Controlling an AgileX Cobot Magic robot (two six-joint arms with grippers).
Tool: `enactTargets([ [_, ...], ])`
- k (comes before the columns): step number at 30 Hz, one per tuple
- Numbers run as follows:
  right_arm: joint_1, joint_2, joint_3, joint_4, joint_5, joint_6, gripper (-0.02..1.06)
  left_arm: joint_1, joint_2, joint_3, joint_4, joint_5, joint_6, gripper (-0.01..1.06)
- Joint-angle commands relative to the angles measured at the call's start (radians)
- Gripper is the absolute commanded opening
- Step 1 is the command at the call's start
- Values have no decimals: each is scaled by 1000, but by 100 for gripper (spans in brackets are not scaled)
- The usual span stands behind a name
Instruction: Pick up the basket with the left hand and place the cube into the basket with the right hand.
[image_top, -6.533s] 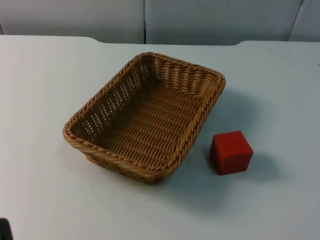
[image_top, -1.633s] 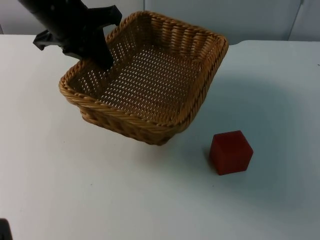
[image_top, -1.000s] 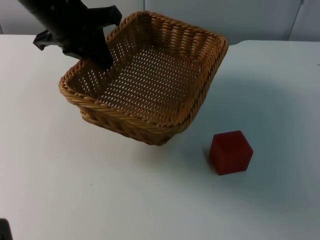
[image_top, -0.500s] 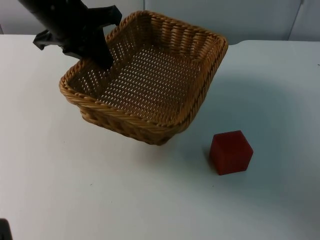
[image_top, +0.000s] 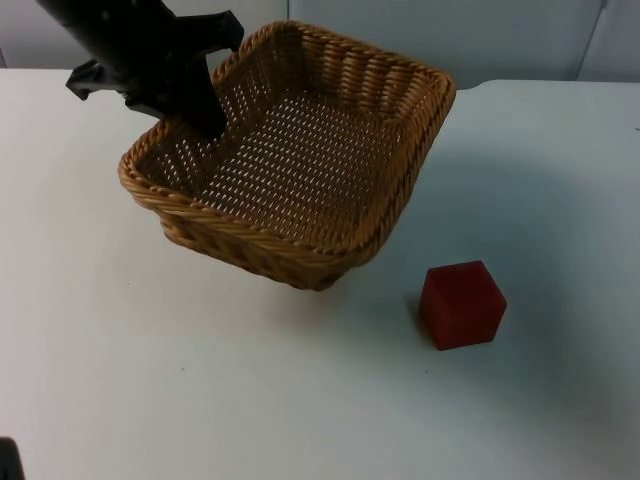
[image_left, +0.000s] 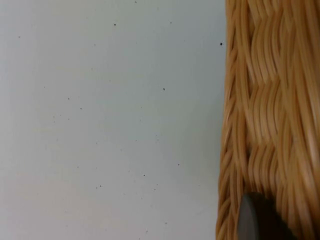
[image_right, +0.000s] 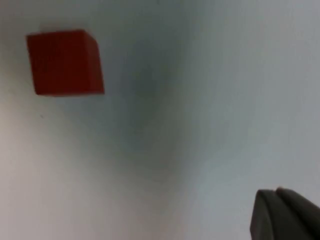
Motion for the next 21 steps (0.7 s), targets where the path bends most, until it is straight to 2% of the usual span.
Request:
enactTargets([
  [1,58,28,-28,0,-68,53,0,2,-19,-11,-37,-4,-1,0],
  [3,107,54,-43,0,-117,96,0,2,-19,-11,-37,-4,-1,0],
  [7,166,120,-74,0,-107,103,4,2,-19,-11,-37,-6,-1,0],
  [9,201,171,-86,0,-99,103,19,2,-19,-11,-37,-8,-1,0],
  [11,234,210,-86,6,-117,103,42,2,-19,-11,-37,-8,-1,0],
  [12,251,229,-86,8,-127,103,58,2,-19,-11,-37,-8,-1,0],
  [13,251,229,-86,8,-127,103,58,2,-19,-11,-37,-8,-1,0],
  [15,273,260,-86,19,-152,103,94,2,-19,-11,-37,-8,-1,0],
  [16,280,276,-86,26,-174,103,105,2,-19,-11,-37,-8,-1,0],
  [21,301,330,-84,66,-303,151,105,2,-19,-11,-37,-10,-1,0],
])
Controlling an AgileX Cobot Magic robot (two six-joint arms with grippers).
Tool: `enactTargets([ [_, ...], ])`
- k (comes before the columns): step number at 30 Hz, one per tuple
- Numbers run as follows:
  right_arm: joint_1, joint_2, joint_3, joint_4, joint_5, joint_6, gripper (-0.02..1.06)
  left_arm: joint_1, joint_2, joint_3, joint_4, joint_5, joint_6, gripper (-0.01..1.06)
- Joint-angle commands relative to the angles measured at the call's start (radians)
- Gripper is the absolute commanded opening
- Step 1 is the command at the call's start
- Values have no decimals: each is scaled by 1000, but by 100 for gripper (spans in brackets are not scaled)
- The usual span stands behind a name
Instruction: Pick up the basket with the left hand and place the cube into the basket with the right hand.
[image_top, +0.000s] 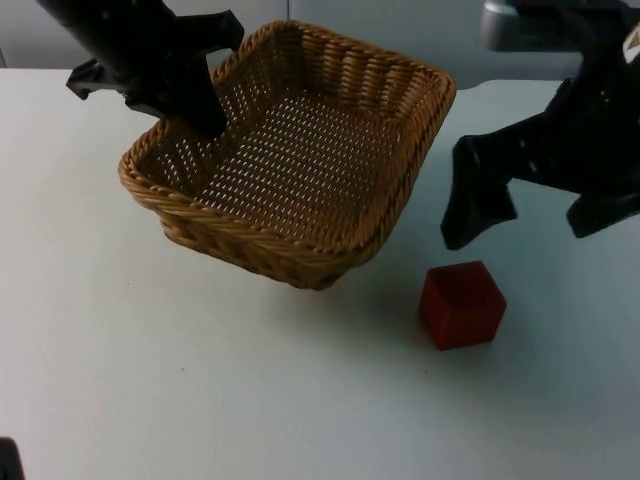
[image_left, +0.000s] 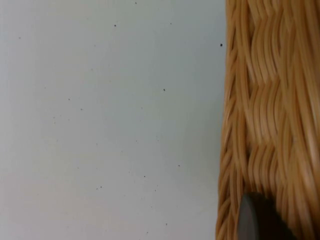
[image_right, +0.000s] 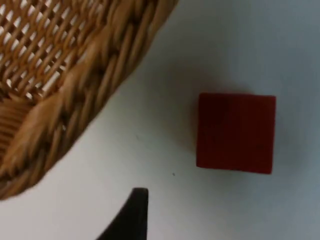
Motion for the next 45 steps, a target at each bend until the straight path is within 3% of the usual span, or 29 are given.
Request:
enactTargets([
  [1,10,18,-8,26,-64,12,105,2,-19,-11,-37,-8,-1,0],
  [7,21,106,-8,75,-137,12,105,2,-19,-11,-38,-72,-1,0],
  [21,21,224,-6,65,-202,12,105,2,-19,-11,-38,-201,-1,0],
  [34,21,317,-6,33,-219,12,103,2,-19,-11,-36,-230,-1,0],
  [36,9,317,-6,23,-221,17,92,2,-19,-11,-36,-239,-1,0],
  [37,-3,317,-6,16,-221,19,77,2,-19,-11,-36,-251,-1,0],
  [38,-3,317,-6,16,-221,19,77,2,-19,-11,-36,-251,-1,0],
  [40,-22,317,-6,13,-227,45,49,2,-19,-11,-36,-265,-1,0],
  [41,-27,317,-6,13,-230,48,42,2,-19,-11,-36,-272,-1,0],
  [43,-48,314,-6,-22,-246,84,9,2,-19,-11,-36,-276,-1,0],
  [44,-48,314,-6,-22,-246,84,9,2,-19,-11,-36,-276,-1,0],
  [45,-59,310,-6,-47,-250,109,0,2,-19,-11,-36,-276,-1,0],
])
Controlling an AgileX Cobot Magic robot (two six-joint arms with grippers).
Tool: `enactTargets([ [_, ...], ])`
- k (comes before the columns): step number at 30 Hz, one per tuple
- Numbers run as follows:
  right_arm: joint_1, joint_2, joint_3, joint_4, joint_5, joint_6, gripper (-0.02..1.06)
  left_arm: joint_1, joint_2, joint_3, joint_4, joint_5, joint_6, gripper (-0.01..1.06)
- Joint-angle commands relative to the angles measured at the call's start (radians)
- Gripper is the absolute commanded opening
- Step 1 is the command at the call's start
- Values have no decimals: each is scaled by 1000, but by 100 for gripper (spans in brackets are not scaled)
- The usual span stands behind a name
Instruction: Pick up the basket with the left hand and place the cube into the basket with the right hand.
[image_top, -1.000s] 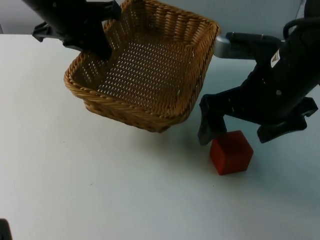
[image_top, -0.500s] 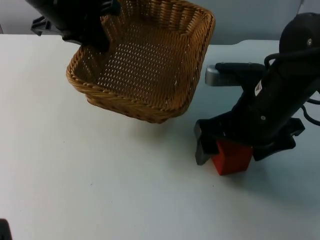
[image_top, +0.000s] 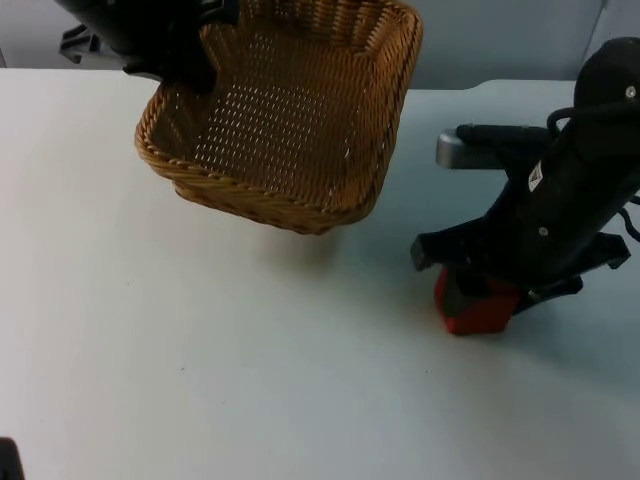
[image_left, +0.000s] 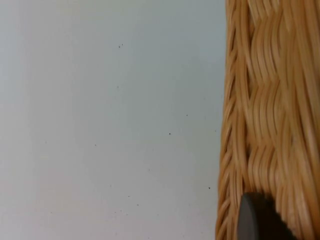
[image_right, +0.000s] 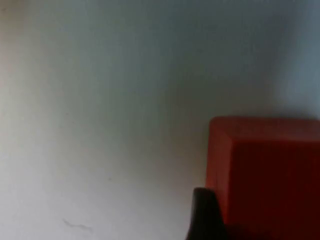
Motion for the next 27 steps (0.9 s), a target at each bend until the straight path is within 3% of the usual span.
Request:
enactTargets([
  [1,-19,-18,-7,-45,-15,44,0,2,-19,-11,-33,-19,-1,0],
  [9,-70,-100,-71,-159,35,81,0,2,-19,-11,-33,-23,-1,0],
  [18,-58,-206,-331,-190,132,45,0,2,-19,-11,-33,-25,-1,0],
  [23,8,-191,-469,-51,125,-137,0,2,-19,-11,-33,-25,-1,0],
  [27,32,-147,-512,28,97,-208,0,2,-19,-11,-37,-24,-1,0],
])
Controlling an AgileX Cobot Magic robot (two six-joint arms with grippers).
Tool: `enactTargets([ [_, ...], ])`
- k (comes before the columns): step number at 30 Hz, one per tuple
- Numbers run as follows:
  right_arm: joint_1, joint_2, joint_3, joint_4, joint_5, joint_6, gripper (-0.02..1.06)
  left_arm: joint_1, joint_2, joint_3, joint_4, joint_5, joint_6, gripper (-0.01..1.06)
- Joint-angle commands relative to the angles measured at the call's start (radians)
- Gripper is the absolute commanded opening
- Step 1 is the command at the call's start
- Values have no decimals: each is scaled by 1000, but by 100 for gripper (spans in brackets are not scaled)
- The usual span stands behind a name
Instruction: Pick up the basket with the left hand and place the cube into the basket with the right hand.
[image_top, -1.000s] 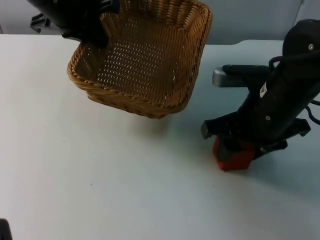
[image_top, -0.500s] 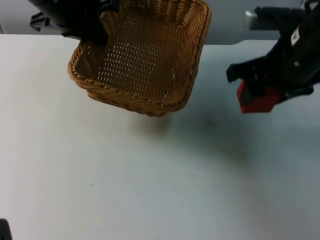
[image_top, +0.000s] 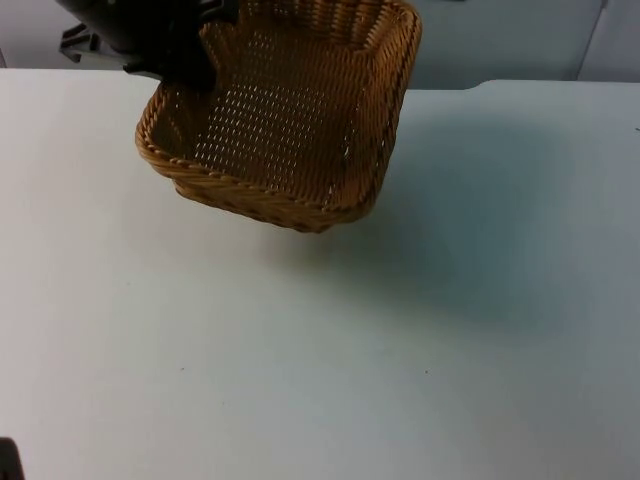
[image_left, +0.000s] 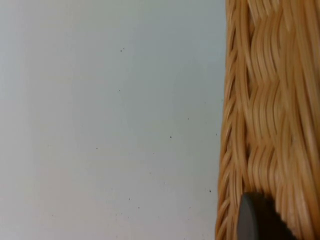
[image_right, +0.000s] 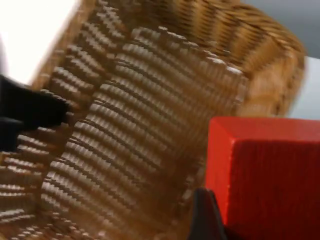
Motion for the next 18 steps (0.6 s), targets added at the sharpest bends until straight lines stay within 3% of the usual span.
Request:
enactTargets([
  [1,22,48,-50,65,-23,-77,0,2,-19,-11,-34,-17,-1,0],
  [11,22,248,-207,82,47,-78,0,2,-19,-11,-34,-20,-1,0],
  [18,22,373,-353,158,117,-131,0,2,-19,-11,-34,-22,-1,0],
])
